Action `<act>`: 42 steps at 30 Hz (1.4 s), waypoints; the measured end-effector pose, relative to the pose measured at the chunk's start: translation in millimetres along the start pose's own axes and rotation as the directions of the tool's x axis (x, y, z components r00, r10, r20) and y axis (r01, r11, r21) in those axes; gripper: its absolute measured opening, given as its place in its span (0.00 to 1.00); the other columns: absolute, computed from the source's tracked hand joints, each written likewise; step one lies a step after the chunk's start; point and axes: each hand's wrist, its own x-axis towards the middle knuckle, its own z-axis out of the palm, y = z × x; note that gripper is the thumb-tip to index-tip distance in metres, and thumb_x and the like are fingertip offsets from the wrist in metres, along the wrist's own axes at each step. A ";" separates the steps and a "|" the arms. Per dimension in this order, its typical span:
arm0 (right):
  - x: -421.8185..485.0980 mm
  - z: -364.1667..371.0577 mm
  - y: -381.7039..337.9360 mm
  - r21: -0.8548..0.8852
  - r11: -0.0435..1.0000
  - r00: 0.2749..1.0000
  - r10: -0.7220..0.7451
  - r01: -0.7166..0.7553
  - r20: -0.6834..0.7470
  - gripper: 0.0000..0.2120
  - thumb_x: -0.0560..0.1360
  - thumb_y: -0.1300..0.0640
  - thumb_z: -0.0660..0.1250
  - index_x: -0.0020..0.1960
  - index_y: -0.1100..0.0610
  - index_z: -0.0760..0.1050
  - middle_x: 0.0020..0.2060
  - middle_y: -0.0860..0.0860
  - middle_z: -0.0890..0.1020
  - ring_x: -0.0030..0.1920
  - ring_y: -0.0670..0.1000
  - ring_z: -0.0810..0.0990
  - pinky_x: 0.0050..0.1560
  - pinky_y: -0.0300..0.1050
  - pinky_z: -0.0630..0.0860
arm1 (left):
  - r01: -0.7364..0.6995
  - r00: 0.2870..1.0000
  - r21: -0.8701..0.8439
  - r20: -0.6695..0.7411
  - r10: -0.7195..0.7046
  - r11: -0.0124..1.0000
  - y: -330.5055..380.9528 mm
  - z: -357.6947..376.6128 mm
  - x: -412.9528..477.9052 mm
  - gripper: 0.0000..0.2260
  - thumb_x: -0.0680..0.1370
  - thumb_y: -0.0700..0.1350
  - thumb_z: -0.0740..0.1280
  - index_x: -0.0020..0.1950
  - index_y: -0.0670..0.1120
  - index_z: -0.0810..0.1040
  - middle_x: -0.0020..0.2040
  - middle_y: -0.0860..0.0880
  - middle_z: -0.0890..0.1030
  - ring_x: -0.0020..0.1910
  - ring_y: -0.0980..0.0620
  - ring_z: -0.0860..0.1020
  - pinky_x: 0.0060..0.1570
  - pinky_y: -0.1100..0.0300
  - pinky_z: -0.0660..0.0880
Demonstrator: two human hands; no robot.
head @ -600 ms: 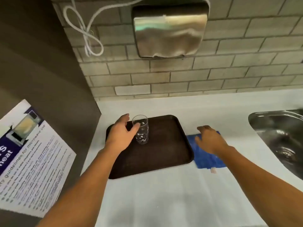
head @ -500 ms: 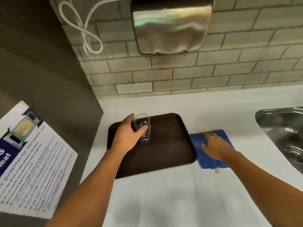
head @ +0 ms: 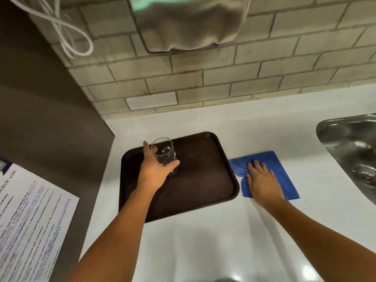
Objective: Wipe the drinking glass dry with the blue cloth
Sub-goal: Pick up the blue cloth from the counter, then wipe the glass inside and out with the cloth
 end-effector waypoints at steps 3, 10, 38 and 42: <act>0.8 0.3 2.0 0.005 1.000 1.000 0.019 -0.019 0.013 0.28 0.90 0.57 0.58 0.88 0.55 0.55 0.88 0.56 0.57 0.87 0.60 0.57 0.85 0.58 0.59 | 0.014 0.999 -0.037 -0.029 -0.015 0.999 -8.4 9.3 1.4 0.51 0.75 0.52 0.84 0.90 0.47 0.57 0.81 0.47 0.77 0.78 0.45 0.77 0.72 0.53 0.74; -0.5 -35.4 -10.1 0.399 0.879 0.964 0.257 -0.260 0.063 0.21 0.90 0.56 0.60 0.81 0.60 0.66 0.77 0.59 0.75 0.76 0.59 0.77 0.71 0.50 0.75 | 0.022 0.998 -0.221 -0.048 -0.034 0.975 -12.0 6.0 6.9 0.29 0.78 0.52 0.81 0.76 0.46 0.78 0.66 0.53 0.83 0.62 0.51 0.84 0.56 0.67 0.78; -59.8 -120.4 -176.7 0.476 0.468 0.650 -0.672 0.744 -0.355 0.25 0.90 0.56 0.57 0.85 0.40 0.60 0.88 0.46 0.57 0.89 0.48 0.46 0.88 0.46 0.44 | 0.270 0.962 -0.869 0.264 -0.073 0.415 29.6 30.8 -97.2 0.17 0.92 0.45 0.53 0.72 0.57 0.78 0.79 0.51 0.78 0.68 0.59 0.83 0.65 0.63 0.80; -51.2 -127.8 -178.8 0.913 0.179 0.865 -0.428 0.366 -0.263 0.23 0.91 0.61 0.56 0.81 0.40 0.66 0.86 0.50 0.64 0.84 0.39 0.63 0.79 0.36 0.68 | 0.243 0.967 -0.846 0.247 -0.054 0.476 37.0 19.9 -92.5 0.19 0.89 0.57 0.63 0.77 0.53 0.80 0.68 0.43 0.88 0.65 0.42 0.88 0.55 0.49 0.88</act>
